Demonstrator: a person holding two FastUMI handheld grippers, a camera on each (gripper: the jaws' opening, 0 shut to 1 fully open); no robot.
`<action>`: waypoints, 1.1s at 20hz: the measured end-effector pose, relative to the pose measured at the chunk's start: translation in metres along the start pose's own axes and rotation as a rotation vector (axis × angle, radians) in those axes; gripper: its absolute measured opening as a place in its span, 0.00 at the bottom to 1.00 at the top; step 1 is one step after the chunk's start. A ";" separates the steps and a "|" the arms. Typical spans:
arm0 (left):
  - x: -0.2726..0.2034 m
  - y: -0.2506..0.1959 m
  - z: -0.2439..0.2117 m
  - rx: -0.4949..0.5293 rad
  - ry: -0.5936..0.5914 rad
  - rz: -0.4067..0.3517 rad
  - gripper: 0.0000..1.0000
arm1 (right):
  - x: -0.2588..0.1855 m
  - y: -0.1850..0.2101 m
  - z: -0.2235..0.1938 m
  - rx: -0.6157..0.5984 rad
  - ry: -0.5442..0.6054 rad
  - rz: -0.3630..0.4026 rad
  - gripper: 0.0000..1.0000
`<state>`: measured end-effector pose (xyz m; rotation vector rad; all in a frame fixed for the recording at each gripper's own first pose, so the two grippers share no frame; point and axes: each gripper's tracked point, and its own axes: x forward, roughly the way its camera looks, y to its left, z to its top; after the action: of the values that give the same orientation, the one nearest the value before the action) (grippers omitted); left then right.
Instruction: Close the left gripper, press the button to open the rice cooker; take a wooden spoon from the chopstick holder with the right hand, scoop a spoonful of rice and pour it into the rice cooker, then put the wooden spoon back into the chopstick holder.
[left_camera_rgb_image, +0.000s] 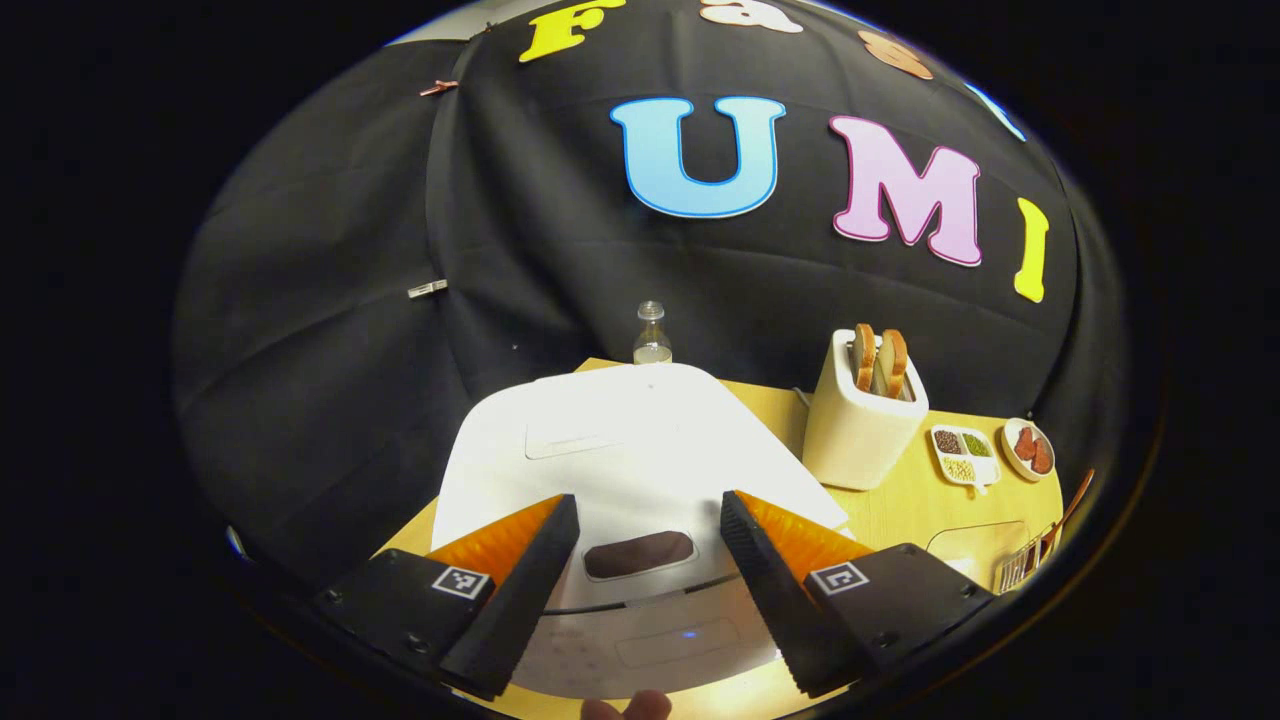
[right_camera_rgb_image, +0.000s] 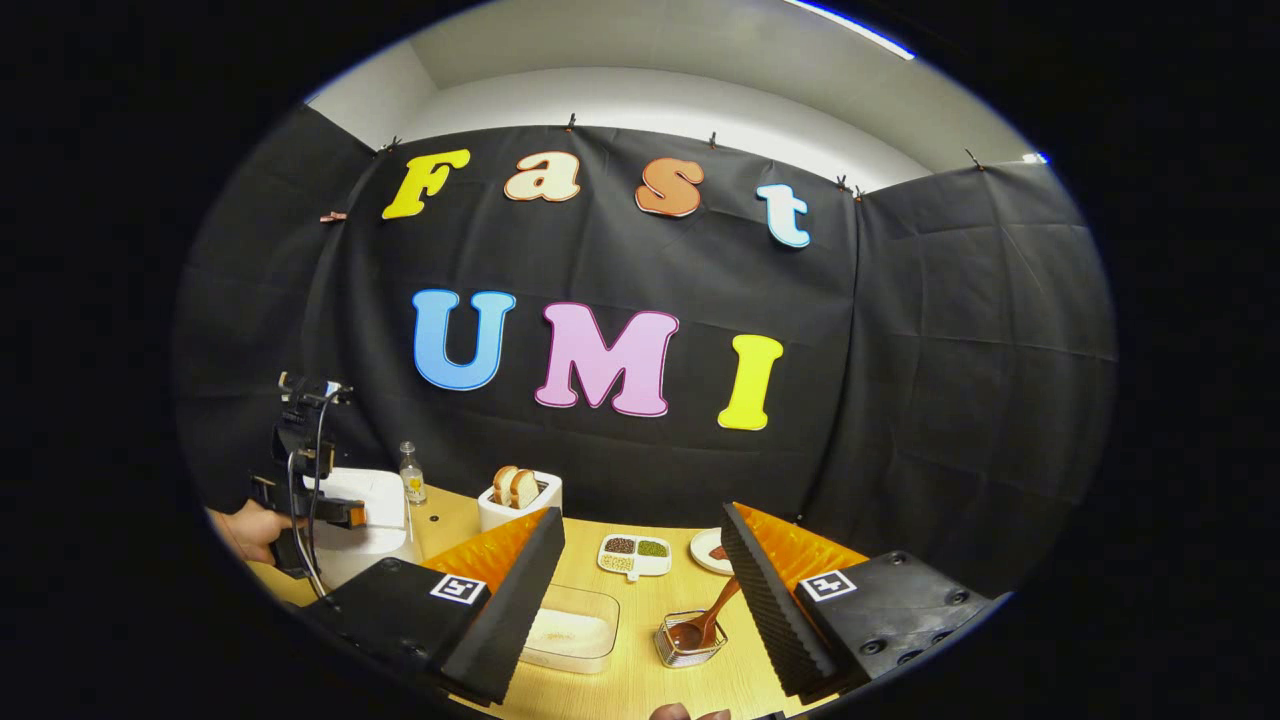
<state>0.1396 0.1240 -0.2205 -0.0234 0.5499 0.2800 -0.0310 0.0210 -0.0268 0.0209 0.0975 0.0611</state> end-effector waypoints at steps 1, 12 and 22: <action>0.000 0.000 0.000 0.000 -0.014 0.005 1.00 | 0.000 0.001 -0.001 0.002 0.002 0.001 0.98; 0.002 -0.003 -0.009 -0.006 -0.037 0.013 1.00 | -0.005 0.000 -0.005 0.005 0.010 0.000 0.98; -0.008 -0.001 0.008 0.067 -0.036 0.008 0.97 | -0.009 -0.004 -0.006 0.022 0.009 -0.004 0.98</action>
<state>0.1375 0.1215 -0.2098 0.0483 0.5237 0.2697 -0.0400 0.0165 -0.0321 0.0424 0.1068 0.0559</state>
